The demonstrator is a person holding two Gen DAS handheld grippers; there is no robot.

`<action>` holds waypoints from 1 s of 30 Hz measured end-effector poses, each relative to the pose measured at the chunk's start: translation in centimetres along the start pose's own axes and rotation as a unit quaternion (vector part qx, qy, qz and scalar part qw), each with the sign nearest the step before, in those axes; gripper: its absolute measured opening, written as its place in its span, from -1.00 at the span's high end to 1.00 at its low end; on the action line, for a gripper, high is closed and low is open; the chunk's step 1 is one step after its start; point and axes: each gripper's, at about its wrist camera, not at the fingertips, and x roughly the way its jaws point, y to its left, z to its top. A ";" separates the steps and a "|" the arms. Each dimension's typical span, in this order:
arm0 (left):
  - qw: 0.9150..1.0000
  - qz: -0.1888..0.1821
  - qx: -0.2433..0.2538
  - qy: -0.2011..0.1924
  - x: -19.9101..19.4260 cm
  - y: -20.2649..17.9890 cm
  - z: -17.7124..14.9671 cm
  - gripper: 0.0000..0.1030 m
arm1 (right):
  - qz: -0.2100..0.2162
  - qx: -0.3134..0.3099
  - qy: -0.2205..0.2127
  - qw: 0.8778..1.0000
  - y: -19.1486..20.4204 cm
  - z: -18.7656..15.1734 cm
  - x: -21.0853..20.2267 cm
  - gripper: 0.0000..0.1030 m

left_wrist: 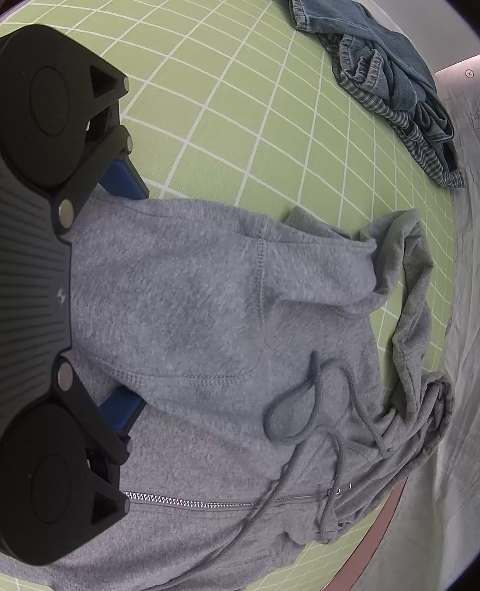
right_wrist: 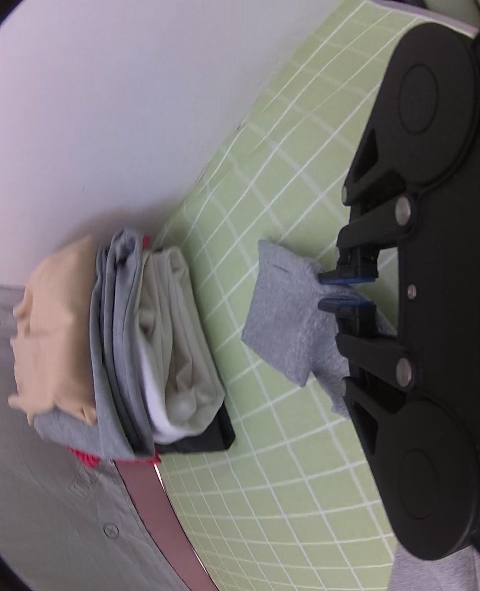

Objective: Fold clothes
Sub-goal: 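Grasp the sleeve cuff with the right gripper, pull it straight, release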

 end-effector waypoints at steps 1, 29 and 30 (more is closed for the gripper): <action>1.000 0.000 0.000 -0.001 0.0 0.0 0.0 -1.00 | -0.004 0.008 0.008 1.000 -0.6 -0.7 -0.3 0.84; 1.000 0.002 -0.008 -0.007 0.1 0.1 -0.1 -1.00 | -0.001 0.109 0.013 0.994 -6.2 -0.7 3.2 0.64; 1.000 0.002 -0.008 -0.007 0.1 0.1 -0.1 -1.00 | 0.008 0.105 0.010 0.994 -6.3 -0.7 3.1 0.80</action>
